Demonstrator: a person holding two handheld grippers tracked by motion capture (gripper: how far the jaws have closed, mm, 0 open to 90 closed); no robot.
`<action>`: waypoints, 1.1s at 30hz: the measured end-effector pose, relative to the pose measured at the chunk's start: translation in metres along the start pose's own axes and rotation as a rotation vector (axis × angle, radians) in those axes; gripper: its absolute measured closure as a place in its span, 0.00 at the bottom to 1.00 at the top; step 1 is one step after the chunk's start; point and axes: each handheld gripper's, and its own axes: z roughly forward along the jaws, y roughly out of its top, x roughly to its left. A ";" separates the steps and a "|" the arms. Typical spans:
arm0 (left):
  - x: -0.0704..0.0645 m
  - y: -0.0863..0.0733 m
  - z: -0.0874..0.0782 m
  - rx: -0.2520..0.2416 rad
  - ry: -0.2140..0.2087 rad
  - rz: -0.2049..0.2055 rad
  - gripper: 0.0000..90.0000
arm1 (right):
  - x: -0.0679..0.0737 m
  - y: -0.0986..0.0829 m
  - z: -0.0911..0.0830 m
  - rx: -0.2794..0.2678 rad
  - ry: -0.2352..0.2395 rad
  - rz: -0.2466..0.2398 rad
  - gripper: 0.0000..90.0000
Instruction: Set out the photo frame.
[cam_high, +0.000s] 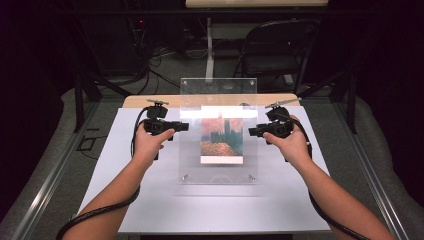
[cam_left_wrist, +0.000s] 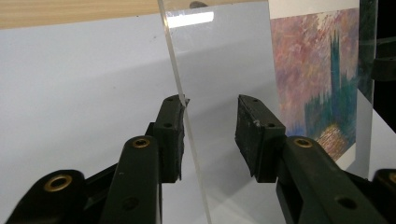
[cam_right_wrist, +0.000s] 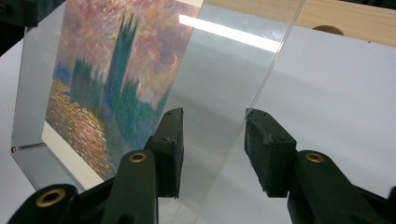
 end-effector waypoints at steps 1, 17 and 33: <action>-0.001 -0.001 -0.002 -0.001 -0.002 0.004 0.71 | 0.001 -0.001 -0.002 -0.001 -0.001 -0.009 0.65; -0.025 -0.037 -0.047 -0.064 -0.061 0.109 0.80 | 0.025 -0.029 -0.045 -0.067 0.056 -0.062 0.77; -0.051 -0.079 -0.074 -0.074 -0.092 0.213 0.77 | 0.052 -0.065 -0.072 -0.069 0.122 -0.098 0.77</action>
